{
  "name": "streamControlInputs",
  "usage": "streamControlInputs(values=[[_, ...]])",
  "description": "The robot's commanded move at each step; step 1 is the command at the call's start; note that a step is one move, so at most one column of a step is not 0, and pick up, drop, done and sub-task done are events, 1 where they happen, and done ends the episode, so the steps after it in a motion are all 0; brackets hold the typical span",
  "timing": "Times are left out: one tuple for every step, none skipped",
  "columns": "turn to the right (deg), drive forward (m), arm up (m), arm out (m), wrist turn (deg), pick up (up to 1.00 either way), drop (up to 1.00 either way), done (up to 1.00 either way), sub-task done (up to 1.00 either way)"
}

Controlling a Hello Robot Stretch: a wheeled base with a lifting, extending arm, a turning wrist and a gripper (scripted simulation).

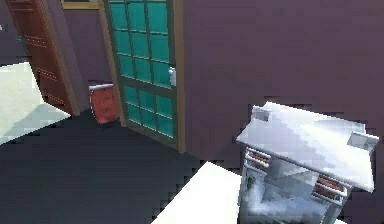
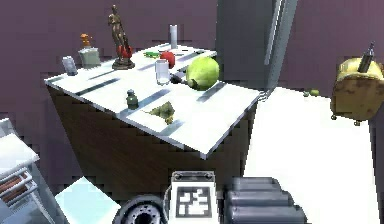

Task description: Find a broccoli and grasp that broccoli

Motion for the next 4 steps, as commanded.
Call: streamControlInputs(values=[[0.0, 0.00, 0.00, 0.46, 0.0, 0.00, 0.00, 0.00, 0.00], [0.0, 0.00, 0.00, 0.00, 45.0, 0.00, 0.00, 0.00, 0.00], [0.0, 0.00, 0.00, 0.00, 45.0, 0.00, 0.00, 0.00, 0.00], [0.0, 0.00, 0.00, 0.00, 45.0, 0.00, 0.00, 0.00, 0.00]])
